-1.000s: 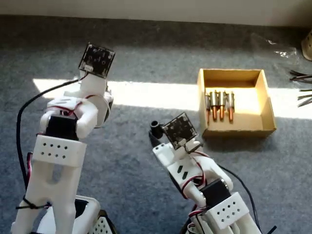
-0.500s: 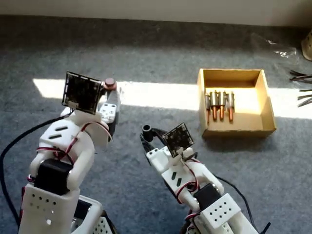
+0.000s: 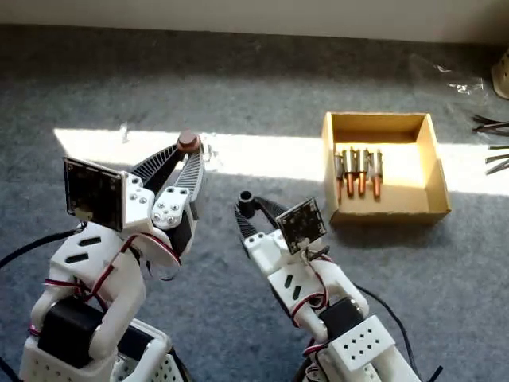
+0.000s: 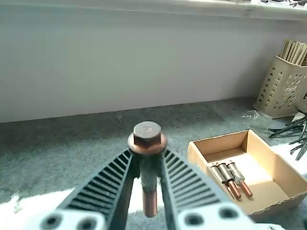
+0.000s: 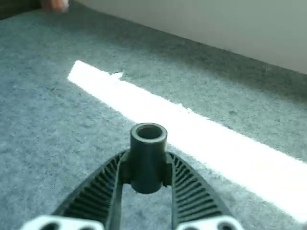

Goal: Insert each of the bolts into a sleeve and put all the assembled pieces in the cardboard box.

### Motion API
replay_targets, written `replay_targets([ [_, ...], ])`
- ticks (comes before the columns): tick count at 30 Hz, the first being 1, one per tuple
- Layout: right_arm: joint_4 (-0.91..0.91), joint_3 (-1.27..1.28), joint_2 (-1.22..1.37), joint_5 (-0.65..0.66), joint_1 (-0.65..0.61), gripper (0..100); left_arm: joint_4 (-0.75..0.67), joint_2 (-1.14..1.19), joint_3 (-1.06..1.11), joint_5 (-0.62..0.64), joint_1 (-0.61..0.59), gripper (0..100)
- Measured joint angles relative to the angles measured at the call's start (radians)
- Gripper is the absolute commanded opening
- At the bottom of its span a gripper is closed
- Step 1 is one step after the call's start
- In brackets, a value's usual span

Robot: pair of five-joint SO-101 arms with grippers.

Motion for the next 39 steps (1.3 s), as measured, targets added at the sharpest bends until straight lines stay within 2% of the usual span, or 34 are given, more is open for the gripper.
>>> replay_targets([
  [6,-0.020,0.035,0.000,0.000,0.008,0.4,0.000,-0.009,0.006,0.117,0.009,1],
  [11,-0.026,0.041,0.000,0.000,0.008,0.4,-0.051,-0.015,0.130,0.144,0.051,5],
  [14,-0.026,0.041,0.000,0.015,0.005,0.4,-0.133,-0.015,0.210,0.144,0.075,3],
  [18,-0.026,0.041,0.000,0.114,-0.040,0.4,-0.195,-0.015,0.259,0.110,0.075,1],
  [32,-0.026,0.041,0.000,0.117,-0.046,0.4,-0.204,-0.015,0.270,0.087,0.077,1],
  [39,-0.026,0.041,0.000,0.117,-0.046,0.4,-0.204,-0.015,0.298,0.087,0.121,1],
])
